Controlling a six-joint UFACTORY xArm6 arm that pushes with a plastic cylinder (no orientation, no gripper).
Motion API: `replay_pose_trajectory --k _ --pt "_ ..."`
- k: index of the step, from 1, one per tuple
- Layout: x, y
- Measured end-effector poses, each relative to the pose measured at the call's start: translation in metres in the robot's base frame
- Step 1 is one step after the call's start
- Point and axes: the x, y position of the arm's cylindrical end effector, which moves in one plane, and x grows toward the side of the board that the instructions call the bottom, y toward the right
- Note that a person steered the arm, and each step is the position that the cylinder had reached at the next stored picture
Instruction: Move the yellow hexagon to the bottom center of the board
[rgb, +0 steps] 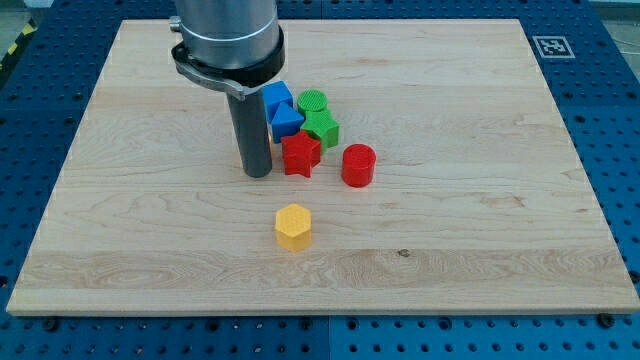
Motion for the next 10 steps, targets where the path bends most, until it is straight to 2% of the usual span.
replay_pose_trajectory --k 3,5,10 --pt "0.031 0.0" --pt "0.033 0.028" --pt "0.106 0.022"
